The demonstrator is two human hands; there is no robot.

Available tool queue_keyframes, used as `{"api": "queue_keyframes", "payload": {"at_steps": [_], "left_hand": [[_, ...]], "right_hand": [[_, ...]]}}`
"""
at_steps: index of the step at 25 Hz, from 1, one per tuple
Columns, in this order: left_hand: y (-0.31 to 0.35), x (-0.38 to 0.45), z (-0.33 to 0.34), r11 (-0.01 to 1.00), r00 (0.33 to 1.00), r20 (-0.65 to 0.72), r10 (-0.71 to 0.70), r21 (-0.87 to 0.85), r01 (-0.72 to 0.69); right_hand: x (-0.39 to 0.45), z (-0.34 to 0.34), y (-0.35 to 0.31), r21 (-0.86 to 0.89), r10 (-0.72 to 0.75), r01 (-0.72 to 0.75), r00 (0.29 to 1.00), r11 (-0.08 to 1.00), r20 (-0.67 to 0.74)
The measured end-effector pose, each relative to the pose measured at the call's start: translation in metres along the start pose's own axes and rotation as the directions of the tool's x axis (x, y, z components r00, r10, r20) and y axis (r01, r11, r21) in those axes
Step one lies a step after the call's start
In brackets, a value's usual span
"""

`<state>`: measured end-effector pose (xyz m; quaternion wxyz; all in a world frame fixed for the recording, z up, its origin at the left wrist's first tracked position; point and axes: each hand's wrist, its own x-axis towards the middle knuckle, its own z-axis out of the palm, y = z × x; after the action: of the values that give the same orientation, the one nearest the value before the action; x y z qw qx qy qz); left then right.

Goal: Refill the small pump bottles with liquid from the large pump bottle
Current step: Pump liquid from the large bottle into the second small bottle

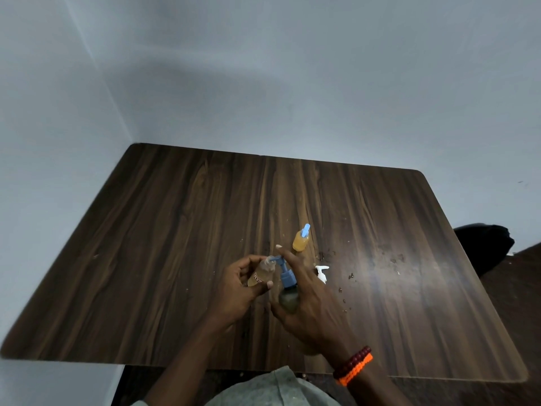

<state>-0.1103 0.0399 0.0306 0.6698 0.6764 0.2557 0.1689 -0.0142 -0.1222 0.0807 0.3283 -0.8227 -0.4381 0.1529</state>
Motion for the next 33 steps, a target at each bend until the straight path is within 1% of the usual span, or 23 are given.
{"api": "queue_keyframes", "payload": {"at_steps": [3,8,13,16,19,22,26,33], "left_hand": [[0.0005,0.0001,-0.0005,1.0,1.0,0.001,-0.001,-0.003,0.001],[-0.0001,-0.0008,0.0012,1.0,1.0,0.023,-0.002,0.017,0.002],[0.0023,-0.0014,0.0011,1.0,1.0,0.011,-0.017,-0.006,0.017],[0.004,-0.002,0.0021,1.0,1.0,0.017,-0.026,-0.001,0.026],[0.004,-0.004,0.004,1.0,0.999,0.03,-0.019,0.017,0.018],[0.0037,-0.0039,0.0035,1.0,1.0,0.024,-0.005,0.001,0.005],[0.0031,-0.0021,0.0029,1.0,1.0,0.02,-0.005,-0.004,0.006],[0.0012,-0.0036,0.0035,1.0,0.999,0.03,0.012,0.005,-0.012]], "right_hand": [[-0.0003,0.0009,0.0002,0.004,-0.003,0.003,1.0,1.0,0.009],[0.0,-0.0023,0.0006,-0.035,0.027,-0.028,0.999,0.999,-0.032],[-0.0014,-0.0013,-0.0005,-0.031,-0.002,0.001,1.0,1.0,-0.019],[-0.0021,0.0003,0.0016,-0.031,0.022,-0.023,1.0,0.999,-0.015],[-0.0023,-0.0014,0.0034,-0.058,0.044,-0.046,0.998,0.997,-0.033],[-0.0034,-0.0019,0.0032,-0.035,0.034,-0.036,0.998,0.999,-0.054],[-0.0048,0.0001,0.0025,-0.057,0.03,-0.032,0.999,0.998,-0.033],[-0.0052,-0.0022,0.0027,-0.041,0.038,-0.04,0.998,0.998,-0.047]]}}
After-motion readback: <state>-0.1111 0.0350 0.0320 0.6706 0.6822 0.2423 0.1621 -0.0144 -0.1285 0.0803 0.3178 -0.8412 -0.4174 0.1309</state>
